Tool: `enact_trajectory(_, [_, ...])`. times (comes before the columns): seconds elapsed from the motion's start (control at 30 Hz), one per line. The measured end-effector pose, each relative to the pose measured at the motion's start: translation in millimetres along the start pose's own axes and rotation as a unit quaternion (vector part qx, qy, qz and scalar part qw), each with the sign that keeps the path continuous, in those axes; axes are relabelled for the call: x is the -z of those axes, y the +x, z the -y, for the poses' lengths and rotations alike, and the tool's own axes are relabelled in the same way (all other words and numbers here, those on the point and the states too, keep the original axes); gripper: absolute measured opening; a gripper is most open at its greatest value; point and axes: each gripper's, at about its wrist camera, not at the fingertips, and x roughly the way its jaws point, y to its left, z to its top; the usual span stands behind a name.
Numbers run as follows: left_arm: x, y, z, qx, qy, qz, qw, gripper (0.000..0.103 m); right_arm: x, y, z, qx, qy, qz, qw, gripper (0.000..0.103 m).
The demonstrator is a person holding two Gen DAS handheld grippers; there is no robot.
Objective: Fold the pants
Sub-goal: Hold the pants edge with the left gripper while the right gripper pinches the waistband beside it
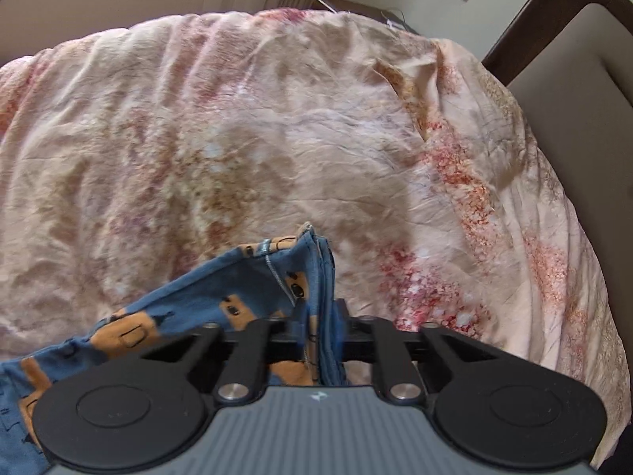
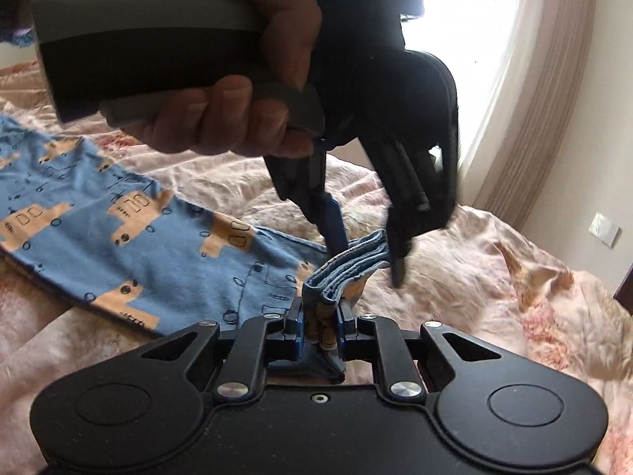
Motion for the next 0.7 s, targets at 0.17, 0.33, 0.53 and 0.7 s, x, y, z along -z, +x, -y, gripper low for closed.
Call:
enact_trajectory(0.17, [13, -28, -22, 0.033, -0.025, 0.029, 0.9987, 0.01, -6, -8, -10, -0.003, -0.02, 0.016, 1.0, 0.016])
enact_trajectory(0.33, [29, -66, -55, 0.066, -0.061, 0.061, 0.9941, 0.01, -19, -26, -20, -0.045, -0.032, 0.055, 0.997, 0.016])
enact_trajectory(0.53, [58, -103, -93, 0.068, -0.086, 0.09, 0.9899, 0.01, -40, -39, -46, -0.08, -0.075, 0.073, 0.991, 0.016])
enact_trajectory(0.7, [89, -123, -130, 0.061, -0.125, 0.106, 0.9846, 0.01, -52, -45, -77, -0.117, -0.105, 0.078, 0.985, 0.016])
